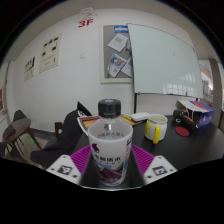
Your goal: Pour water
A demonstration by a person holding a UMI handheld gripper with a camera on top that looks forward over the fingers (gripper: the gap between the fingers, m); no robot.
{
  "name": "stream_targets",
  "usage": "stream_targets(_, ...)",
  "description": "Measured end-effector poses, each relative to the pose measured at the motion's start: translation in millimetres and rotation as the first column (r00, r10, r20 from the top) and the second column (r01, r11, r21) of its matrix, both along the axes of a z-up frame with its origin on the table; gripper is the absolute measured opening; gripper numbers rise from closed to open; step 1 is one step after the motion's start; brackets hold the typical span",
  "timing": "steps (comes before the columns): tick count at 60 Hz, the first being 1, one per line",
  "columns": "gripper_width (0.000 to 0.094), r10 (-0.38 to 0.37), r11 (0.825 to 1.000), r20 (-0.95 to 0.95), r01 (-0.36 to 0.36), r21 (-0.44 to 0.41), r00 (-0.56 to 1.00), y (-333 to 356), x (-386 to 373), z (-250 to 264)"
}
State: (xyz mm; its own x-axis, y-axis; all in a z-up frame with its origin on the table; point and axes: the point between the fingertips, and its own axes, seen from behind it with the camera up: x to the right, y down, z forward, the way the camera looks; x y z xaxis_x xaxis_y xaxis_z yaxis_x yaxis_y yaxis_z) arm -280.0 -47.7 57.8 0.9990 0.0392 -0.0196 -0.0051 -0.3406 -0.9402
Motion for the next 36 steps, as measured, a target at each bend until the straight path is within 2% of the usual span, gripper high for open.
stream_targets(2,0.0557,-0.002,1.000,0.005,0.001,0.016,1.000,5,0,1)
stream_targets(5,0.0537,-0.002,1.000,0.022,0.001,0.027,1.000,7,1,1)
stream_targets(10,0.0450,-0.016,0.999,0.025,0.015,0.041,1.000,7,3,3)
stream_targets(17,0.0372,0.008,0.999,0.041,-0.009,0.039,0.999,7,4,1)
stream_targets(25,0.0369,0.036,0.998,0.019,-0.037,0.044,0.999,11,-4,14)
stream_targets(28,0.0370,0.080,0.995,-0.017,-0.079,0.058,0.997,12,-17,32)
stream_targets(32,0.0370,0.128,0.988,-0.115,-0.117,0.103,0.985,21,-32,66)
stream_targets(36,0.0368,0.184,0.978,-0.290,-0.146,0.147,0.939,34,-42,105)
